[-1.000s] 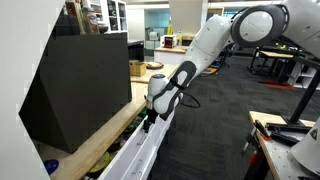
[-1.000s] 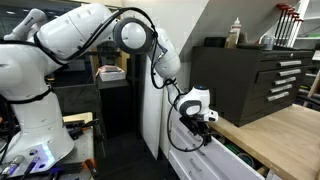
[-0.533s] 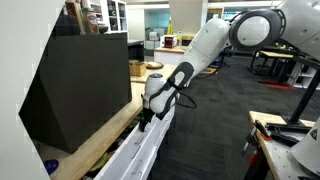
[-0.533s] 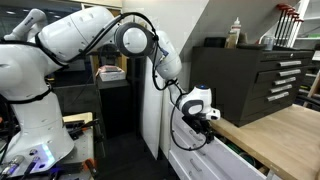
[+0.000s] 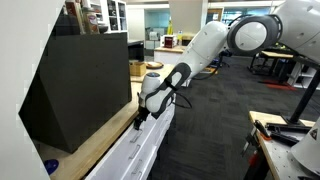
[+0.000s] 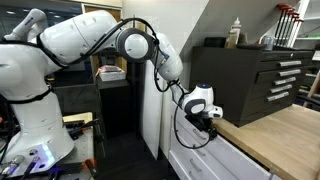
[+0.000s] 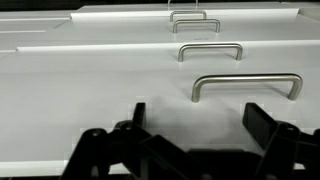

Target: Close the topmost drawer of the cabinet to the left

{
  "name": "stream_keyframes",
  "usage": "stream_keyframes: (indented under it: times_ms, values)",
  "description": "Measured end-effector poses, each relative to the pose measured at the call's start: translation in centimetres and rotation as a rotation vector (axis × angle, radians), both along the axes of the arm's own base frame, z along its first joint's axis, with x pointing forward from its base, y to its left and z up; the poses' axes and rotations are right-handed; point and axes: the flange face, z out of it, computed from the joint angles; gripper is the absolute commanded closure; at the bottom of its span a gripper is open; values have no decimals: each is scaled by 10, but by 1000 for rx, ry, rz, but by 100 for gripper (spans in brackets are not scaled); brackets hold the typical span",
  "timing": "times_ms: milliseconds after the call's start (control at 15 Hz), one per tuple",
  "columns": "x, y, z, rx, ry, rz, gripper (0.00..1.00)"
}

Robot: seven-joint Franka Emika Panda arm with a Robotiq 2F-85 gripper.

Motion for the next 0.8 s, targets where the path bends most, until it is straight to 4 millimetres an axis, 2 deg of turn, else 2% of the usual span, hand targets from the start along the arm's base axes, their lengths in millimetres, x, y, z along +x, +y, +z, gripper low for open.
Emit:
stream_keyframes:
  times_ms: [200, 400, 533, 800]
  values:
    - [6, 7, 8, 9, -17, 14, 0]
    - [7, 16, 26, 22, -10, 25, 0]
    - [-1, 21, 41, 32, 38, 32, 0]
    - [-29, 28, 71, 53, 170, 38, 0]
